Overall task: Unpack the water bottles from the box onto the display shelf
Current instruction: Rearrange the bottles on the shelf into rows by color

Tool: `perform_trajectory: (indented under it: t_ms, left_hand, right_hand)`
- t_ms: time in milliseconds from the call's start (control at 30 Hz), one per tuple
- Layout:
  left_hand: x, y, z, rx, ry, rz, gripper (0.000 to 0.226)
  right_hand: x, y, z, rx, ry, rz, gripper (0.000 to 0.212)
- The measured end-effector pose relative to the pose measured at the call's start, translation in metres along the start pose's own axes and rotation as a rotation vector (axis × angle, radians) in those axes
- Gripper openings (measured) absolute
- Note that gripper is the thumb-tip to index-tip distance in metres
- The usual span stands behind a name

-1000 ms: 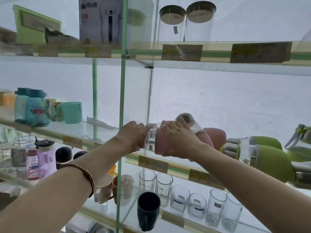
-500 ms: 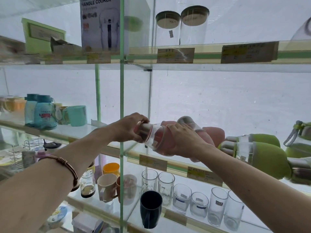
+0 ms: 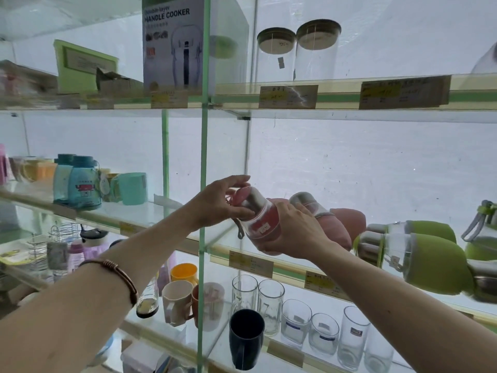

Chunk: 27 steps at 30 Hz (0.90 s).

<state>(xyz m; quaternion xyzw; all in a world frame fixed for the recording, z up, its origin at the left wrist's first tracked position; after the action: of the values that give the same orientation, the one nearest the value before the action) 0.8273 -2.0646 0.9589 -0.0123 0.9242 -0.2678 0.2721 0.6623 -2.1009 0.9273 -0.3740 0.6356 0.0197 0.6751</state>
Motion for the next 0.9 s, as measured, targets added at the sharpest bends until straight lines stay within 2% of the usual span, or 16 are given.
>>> perform_trajectory:
  t_ms: [233,333,400,500,667,733,833,900]
  left_hand:
    - [0.022,0.009,0.024,-0.122,0.483,-0.274,0.062]
    - [0.018,0.0,0.014,-0.066,0.334,-0.339,0.06]
    - [0.015,-0.007,0.006,-0.032,0.172,-0.356,0.068]
    - [0.017,-0.014,0.007,-0.041,-0.02,-0.355,0.074]
    - [0.02,-0.011,0.022,-0.087,-0.043,-0.128,0.077]
    - [0.02,-0.006,0.023,-0.052,-0.016,-0.167,0.086]
    - [0.022,-0.002,0.029,-0.099,0.088,-0.288,0.102]
    - [0.022,-0.001,0.035,-0.156,0.082,-0.341,0.098]
  right_hand:
    - [0.008,-0.008,0.002,0.018,-0.105,-0.017,0.075]
    - [0.012,-0.01,0.006,0.036,-0.263,0.068,0.075]
    - [0.015,-0.01,0.01,0.05,-0.418,0.113,0.068]
    - [0.024,-0.011,0.014,0.087,-0.514,0.087,0.056]
    - [0.037,-0.016,0.011,0.18,-0.516,0.053,0.052]
    - [0.037,-0.018,0.011,0.189,-0.534,0.068,0.051]
    - [0.04,-0.017,0.016,0.183,-0.538,0.088,0.065]
    - [0.043,-0.016,0.018,0.207,-0.522,0.086,0.07]
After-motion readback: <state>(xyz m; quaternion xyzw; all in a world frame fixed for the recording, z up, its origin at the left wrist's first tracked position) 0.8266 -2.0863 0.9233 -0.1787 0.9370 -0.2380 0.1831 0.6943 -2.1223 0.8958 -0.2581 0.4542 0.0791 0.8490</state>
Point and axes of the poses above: each hand's wrist, its own y-axis away from the middle knuckle, its own x-axis out of the palm, z = x × y, the point moved 4 cm from there along -y, towards the middle knuckle, and after that the axes turned 11 degrees about y, right-handed, at the moved point
